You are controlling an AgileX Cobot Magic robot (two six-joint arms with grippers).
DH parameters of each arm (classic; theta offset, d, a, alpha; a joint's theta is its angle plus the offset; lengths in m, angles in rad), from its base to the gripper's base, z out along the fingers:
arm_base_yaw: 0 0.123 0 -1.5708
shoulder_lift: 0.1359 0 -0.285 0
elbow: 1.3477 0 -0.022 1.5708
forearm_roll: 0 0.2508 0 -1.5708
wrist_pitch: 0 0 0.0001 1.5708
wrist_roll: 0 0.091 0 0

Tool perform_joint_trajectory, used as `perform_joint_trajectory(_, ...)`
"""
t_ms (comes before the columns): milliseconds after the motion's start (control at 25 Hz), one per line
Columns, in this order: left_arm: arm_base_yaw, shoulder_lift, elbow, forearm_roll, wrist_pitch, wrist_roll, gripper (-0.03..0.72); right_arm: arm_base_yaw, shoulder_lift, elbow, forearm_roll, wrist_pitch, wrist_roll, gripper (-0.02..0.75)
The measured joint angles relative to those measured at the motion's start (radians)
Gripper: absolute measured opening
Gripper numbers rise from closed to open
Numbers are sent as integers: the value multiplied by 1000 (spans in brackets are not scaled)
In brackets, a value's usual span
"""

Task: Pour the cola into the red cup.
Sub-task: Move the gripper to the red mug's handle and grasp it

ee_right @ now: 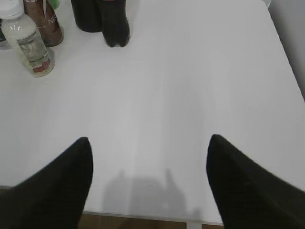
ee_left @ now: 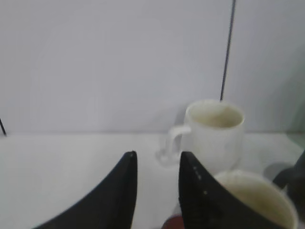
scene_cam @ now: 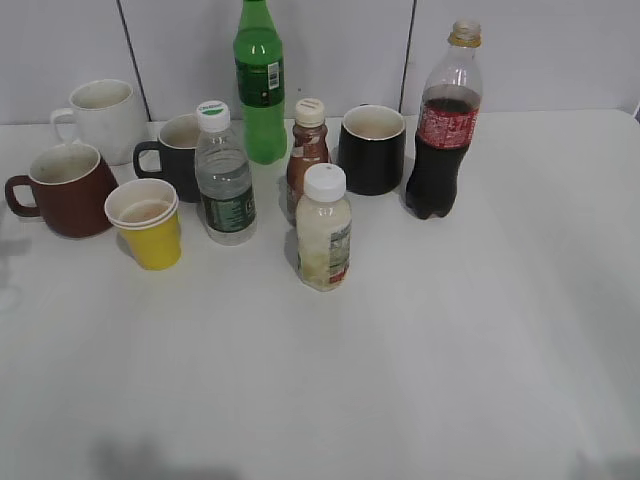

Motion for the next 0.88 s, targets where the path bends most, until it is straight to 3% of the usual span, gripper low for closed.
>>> perform_joint_trajectory(120,119,170,-1,180,-169,-99,239,0,0,0,6,0,0,554)
perform_joint_trajectory(200,182,274,-6,282,-274,-85,249,0,0,0,0,0,0,554)
perform_joint_trajectory(360,193,441,-57,378,-323,-15,311,0,0,0,0,0,0,554)
perform_joint_trajectory(600,139,580,-149,360,-335,21,355,0,0,0,0,-1,0,554)
perform_joint_trajectory(880,76,651,-248,209,-340,47,357,0,0,0,0,0,0,554)
